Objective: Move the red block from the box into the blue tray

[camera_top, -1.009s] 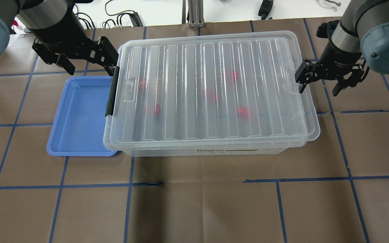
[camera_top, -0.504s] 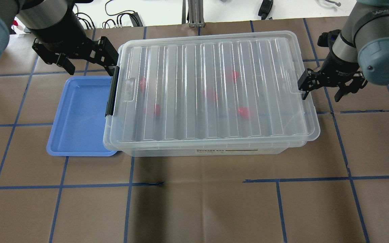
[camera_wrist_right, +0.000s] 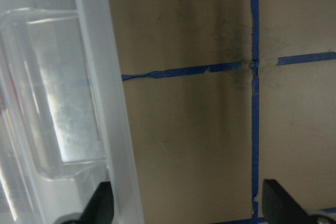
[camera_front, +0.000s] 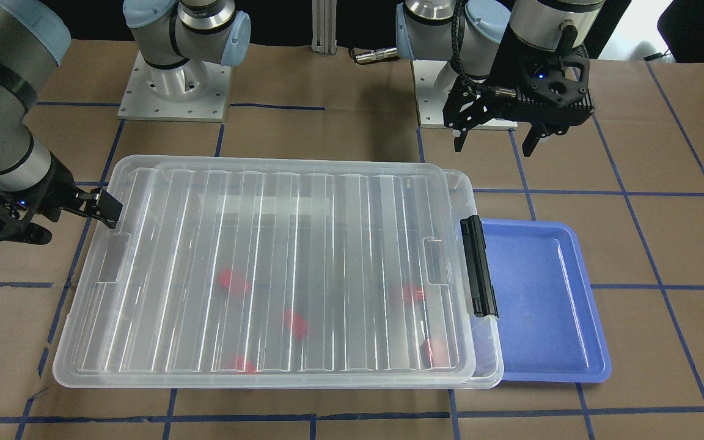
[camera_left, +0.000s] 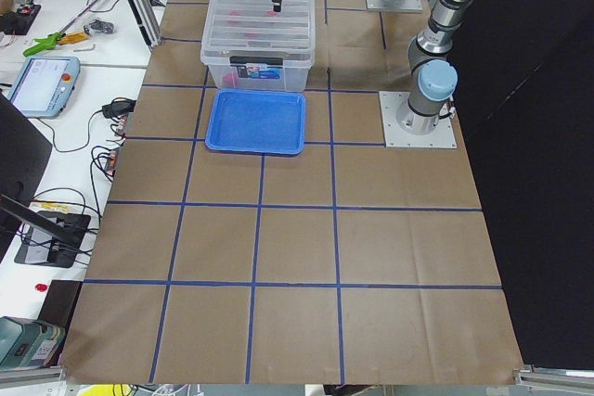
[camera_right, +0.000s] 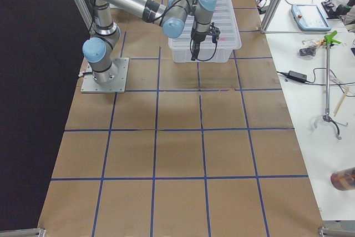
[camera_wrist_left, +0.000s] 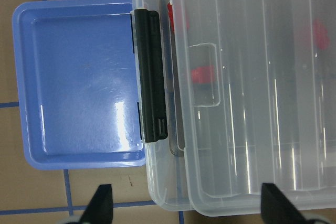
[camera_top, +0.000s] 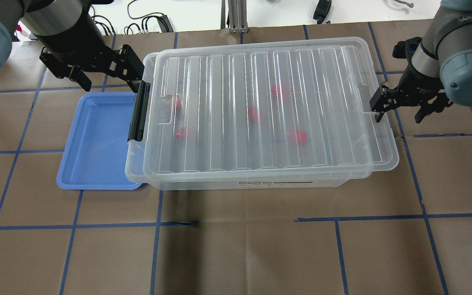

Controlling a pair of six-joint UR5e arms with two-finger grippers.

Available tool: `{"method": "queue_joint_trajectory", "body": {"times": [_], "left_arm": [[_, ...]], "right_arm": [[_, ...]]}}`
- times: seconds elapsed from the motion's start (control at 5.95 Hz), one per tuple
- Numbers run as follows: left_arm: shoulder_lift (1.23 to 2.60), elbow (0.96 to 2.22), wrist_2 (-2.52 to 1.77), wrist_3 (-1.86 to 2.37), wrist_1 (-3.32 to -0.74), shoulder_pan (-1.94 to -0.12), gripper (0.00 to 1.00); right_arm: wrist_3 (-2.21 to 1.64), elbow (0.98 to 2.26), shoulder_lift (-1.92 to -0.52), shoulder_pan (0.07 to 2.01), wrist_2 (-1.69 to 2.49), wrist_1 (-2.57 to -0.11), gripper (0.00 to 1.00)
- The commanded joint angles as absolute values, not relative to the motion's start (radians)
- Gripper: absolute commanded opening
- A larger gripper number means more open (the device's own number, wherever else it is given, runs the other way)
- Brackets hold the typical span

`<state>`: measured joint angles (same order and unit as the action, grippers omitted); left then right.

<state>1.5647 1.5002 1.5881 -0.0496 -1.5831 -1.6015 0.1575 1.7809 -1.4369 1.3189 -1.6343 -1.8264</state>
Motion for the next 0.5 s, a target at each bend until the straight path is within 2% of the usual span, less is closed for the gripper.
{"method": "queue_joint_trajectory", "body": {"times": [0.0,0.17,0.34], "left_arm": [[1.568,1.505,1.583,-0.058,-1.582,-1.603,0.98],[1.575,1.511,1.583,-0.084,-1.575,-1.605,0.98],[1.572,1.523,1.586,-0.286,-1.574,-1.605,0.98]], "right_arm": [[0.237,1.782,-1.430,1.266,-1.647,-1.853,1.00],[0.286,1.782,-1.419,1.237,-1.647,-1.883,1.00],[0.322,1.781,-1.413,1.208,-1.651,-1.891,1.00]]}}
